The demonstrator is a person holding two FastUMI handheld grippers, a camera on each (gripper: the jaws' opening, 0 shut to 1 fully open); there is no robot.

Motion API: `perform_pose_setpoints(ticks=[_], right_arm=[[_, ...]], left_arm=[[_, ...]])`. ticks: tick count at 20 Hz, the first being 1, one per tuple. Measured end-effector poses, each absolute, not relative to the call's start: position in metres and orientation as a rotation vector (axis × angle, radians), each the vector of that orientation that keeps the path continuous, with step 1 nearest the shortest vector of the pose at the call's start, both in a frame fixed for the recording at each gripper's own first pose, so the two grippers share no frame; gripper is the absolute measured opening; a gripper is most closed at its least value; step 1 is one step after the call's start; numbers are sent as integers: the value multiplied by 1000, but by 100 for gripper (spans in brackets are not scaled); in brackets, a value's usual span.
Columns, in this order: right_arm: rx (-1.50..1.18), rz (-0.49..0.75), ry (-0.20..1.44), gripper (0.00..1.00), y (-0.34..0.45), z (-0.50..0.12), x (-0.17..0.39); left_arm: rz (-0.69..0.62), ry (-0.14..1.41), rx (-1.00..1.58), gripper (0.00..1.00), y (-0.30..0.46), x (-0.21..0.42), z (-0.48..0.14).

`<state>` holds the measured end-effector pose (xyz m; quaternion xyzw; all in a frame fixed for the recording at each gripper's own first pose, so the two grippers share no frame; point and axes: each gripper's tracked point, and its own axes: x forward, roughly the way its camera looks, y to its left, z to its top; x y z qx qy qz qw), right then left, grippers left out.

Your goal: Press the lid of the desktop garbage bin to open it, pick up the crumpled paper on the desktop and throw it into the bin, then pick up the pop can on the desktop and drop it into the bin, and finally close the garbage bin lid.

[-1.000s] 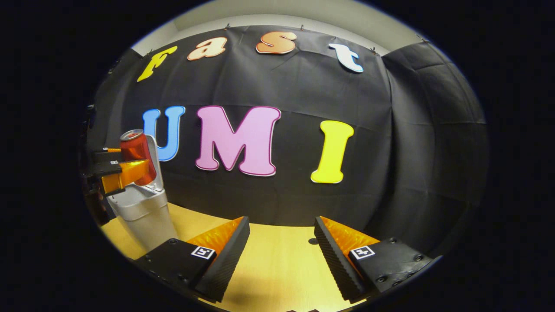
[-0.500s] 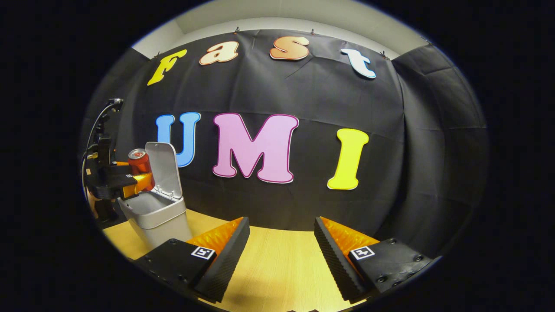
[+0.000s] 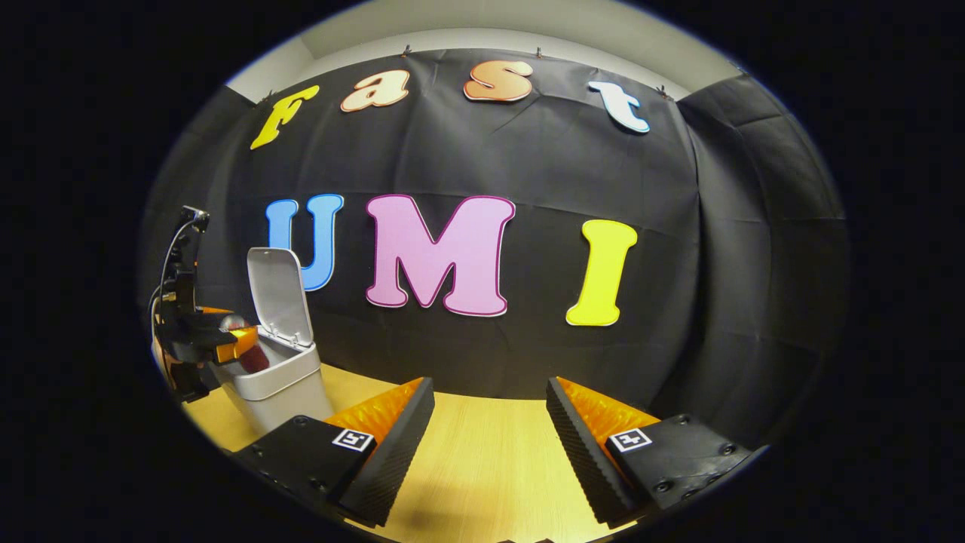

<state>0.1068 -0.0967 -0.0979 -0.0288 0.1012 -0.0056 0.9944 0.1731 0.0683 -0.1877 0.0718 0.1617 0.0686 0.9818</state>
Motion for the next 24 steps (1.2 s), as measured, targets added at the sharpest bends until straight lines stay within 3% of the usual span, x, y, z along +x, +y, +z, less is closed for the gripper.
perform_pose_setpoints(ticks=[4, 11, 19, 24], right_arm=[[-64, -18, 198, 96, -98, -98, 107], [-44, 19, 176, 97, -92, -83, 129], [-76, 122, 62, 97, -82, -14, 170], [-76, 127, 52, 97, -82, 0, 179]], left_arm=[[149, 313, 121, 97, 69, 175, -180], [149, 192, 154, 96, 71, 197, -98], [76, 38, 154, 96, 54, 247, 0], [53, 52, 88, 98, 58, 282, -1]])
